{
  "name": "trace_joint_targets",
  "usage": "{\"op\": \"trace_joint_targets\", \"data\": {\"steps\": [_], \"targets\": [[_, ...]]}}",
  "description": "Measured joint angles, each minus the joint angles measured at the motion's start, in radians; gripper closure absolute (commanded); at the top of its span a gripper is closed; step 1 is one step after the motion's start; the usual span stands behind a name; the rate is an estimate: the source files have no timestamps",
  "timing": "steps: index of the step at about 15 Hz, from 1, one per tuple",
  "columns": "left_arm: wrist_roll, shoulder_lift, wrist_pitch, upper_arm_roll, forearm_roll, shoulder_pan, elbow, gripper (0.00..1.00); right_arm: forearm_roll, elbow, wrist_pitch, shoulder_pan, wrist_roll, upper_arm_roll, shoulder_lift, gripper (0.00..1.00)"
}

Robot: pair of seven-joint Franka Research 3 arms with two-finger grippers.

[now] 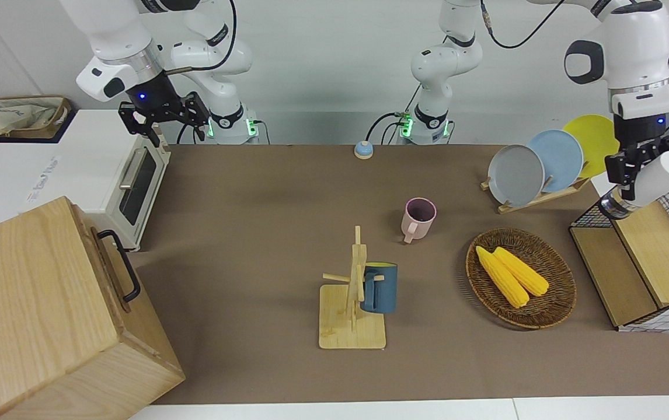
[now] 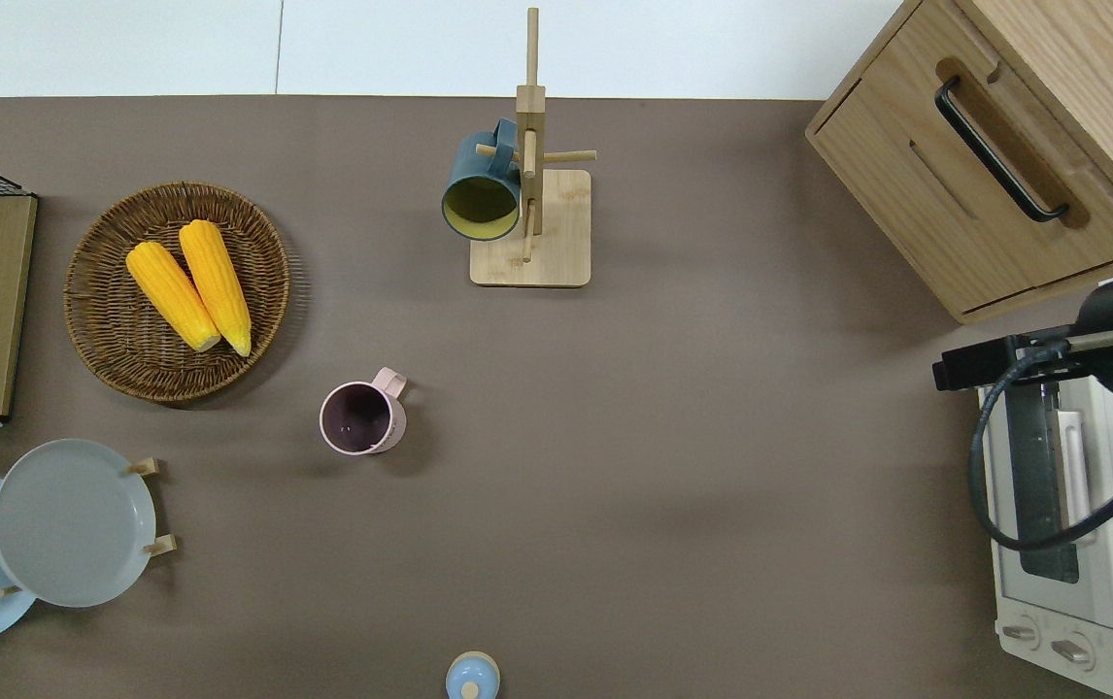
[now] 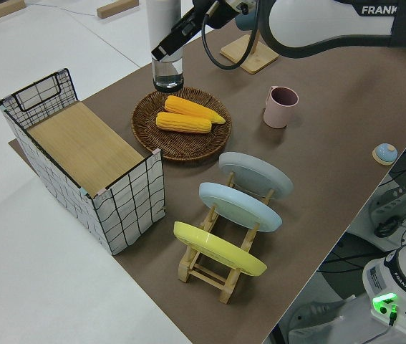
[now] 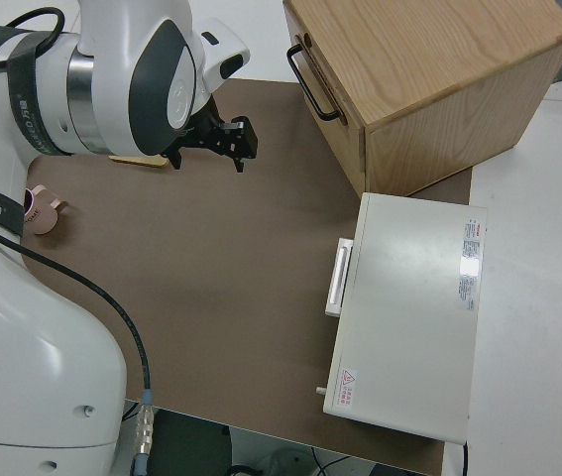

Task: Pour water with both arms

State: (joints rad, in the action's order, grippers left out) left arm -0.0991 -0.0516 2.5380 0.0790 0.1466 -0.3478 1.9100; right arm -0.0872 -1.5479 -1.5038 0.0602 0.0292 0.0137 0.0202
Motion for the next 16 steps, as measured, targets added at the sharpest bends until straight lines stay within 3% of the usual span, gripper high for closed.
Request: {"op": "trace_joint_targets", "data": {"steps": [3,9,16], "targets": [[0.153,0.021,-0.002,-0.040,-0.131,-0.001,-0.038,0.99,0.000,0.000,0.000,0.000,0.000,0.000,0.000,0.009],[0.371,0.085,-0.005,-0.126,-0.272,-0.001,-0.121,0.99,0.000,0.000,0.000,0.000,0.000,0.000,0.000,0.009],[0.814,0.142,-0.013,-0.262,-0.626,-0.003,-0.148,0.98,0.000,0.000,0.000,0.000,0.000,0.000,0.000,0.009]]}}
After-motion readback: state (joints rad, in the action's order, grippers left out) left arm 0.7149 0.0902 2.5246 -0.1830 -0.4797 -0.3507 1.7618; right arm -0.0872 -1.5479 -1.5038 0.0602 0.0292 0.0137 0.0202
